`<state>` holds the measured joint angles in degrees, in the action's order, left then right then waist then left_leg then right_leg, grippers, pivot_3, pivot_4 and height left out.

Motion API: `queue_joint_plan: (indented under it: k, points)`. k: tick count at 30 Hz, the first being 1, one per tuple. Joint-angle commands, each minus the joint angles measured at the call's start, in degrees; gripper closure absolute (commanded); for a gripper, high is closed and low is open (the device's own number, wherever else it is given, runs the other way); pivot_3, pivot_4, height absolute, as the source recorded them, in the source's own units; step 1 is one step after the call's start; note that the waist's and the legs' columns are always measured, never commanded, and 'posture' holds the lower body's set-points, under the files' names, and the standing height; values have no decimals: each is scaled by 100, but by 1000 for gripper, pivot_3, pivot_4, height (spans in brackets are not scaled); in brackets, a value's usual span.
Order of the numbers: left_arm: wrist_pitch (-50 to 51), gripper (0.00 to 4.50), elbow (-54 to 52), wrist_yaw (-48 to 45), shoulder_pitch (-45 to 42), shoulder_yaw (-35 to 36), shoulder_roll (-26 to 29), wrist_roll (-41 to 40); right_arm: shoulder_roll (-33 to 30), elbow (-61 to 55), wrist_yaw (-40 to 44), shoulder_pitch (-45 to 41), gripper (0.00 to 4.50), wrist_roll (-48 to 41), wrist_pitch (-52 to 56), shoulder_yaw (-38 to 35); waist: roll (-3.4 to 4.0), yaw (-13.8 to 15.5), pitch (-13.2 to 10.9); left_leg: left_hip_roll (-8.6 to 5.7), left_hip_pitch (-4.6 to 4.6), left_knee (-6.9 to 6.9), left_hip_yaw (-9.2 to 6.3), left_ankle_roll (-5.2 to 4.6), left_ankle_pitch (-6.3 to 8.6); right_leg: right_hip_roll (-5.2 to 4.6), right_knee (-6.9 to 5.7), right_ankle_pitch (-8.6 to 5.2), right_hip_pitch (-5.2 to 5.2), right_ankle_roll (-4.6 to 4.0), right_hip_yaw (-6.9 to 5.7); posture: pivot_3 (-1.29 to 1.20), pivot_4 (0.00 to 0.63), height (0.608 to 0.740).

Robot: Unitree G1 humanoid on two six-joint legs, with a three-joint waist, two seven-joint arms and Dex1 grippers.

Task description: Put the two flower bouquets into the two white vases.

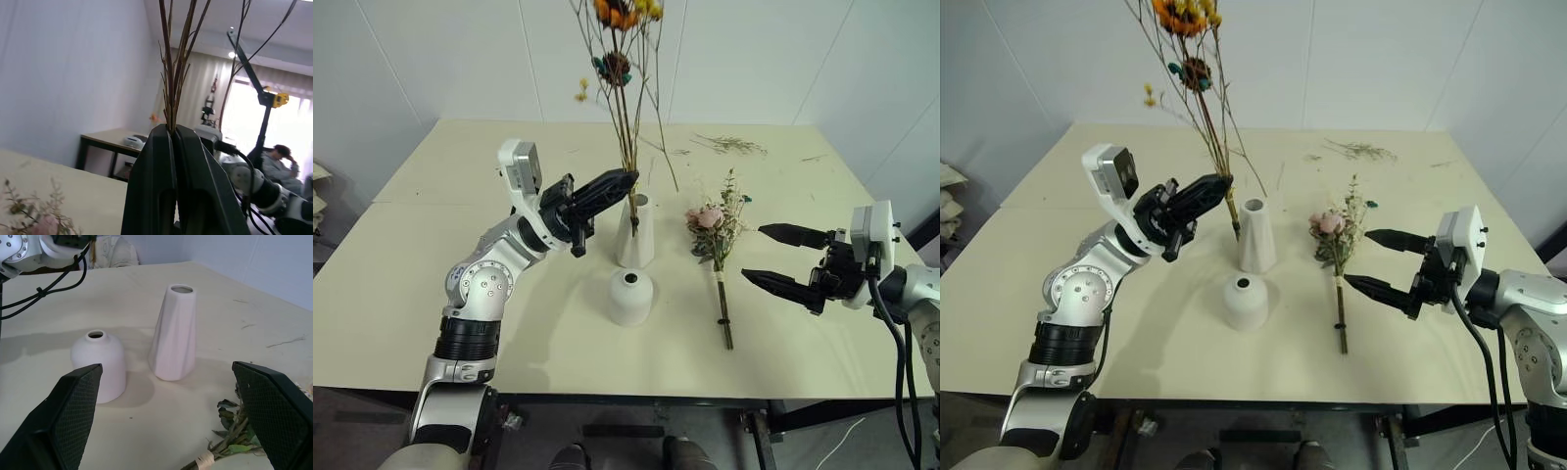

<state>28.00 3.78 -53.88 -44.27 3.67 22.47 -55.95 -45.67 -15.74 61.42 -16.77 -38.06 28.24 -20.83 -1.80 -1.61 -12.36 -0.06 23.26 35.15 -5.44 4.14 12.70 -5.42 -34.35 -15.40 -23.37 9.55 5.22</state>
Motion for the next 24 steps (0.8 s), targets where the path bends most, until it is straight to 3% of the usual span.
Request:
queue_joint_plan:
  k: [1,9,24]
  points:
    - [-99,4472,239,-437,-62,-93,107,461,-85,-317,-163,112,0,-196,7,-277,1,1,0,0,-3,0,0,0,0,0,0,0,1,-1,0,0,150,740]
    - [-204,4472,715,-972,69,-174,89,1104,-88,-478,-361,349,0,-292,-17,-309,1,8,0,0,0,-3,-2,-1,-1,-1,1,-1,1,-3,-1,0,150,740]
    - [-322,4472,1144,-1202,87,-156,-350,1582,-86,-432,-414,259,0,-282,-33,-183,1,8,0,0,-1,-3,-3,-1,-1,-1,2,-1,0,-2,-1,0,150,740]
